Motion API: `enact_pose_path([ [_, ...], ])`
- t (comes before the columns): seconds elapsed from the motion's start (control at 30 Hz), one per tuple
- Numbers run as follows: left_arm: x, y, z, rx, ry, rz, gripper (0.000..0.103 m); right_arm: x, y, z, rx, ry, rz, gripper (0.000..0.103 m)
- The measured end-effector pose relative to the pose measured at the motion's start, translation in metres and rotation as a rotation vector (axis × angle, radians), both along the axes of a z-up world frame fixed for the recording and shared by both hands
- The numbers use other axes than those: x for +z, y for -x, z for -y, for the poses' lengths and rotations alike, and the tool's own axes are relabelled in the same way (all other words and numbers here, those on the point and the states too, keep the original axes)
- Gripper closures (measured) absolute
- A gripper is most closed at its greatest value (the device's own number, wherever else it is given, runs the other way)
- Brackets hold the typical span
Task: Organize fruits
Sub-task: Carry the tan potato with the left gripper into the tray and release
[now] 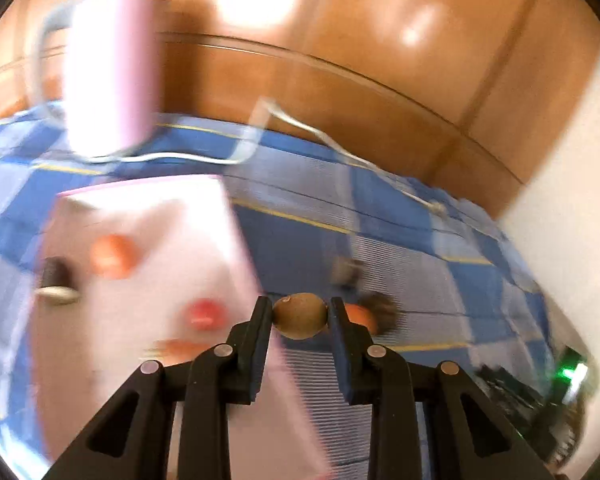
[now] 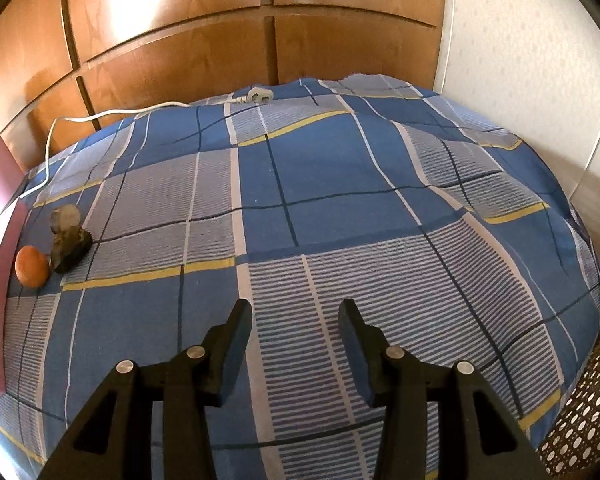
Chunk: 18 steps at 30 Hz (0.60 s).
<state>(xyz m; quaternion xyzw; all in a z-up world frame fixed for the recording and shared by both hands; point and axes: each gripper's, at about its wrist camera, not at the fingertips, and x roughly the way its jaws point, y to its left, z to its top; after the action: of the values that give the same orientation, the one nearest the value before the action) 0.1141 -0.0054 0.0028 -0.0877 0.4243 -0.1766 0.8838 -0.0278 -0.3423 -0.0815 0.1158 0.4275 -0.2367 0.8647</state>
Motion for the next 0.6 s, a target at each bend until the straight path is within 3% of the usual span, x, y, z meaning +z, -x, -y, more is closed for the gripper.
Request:
enact_pose_path([
  [0.17,-0.017,0.006,-0.051,0.165,-0.057,-0.006,0.074,-0.001,0.001,-0.003,0.004,0.01,-0.012,0.057],
  [0.4,-0.044,0.015,-0.082,0.282,-0.071,-0.042,0.071,-0.002,-0.001,-0.008,0.007,0.022,-0.023,0.057],
  [0.47,-0.045,0.018,-0.084,0.295,-0.08,-0.032,0.056,-0.002,-0.002,-0.01,0.009,0.028,-0.027,0.057],
  [0.6,-0.045,0.025,-0.088,0.32,-0.088,-0.014,0.04,-0.001,-0.003,-0.011,0.005,0.027,-0.035,0.057],
])
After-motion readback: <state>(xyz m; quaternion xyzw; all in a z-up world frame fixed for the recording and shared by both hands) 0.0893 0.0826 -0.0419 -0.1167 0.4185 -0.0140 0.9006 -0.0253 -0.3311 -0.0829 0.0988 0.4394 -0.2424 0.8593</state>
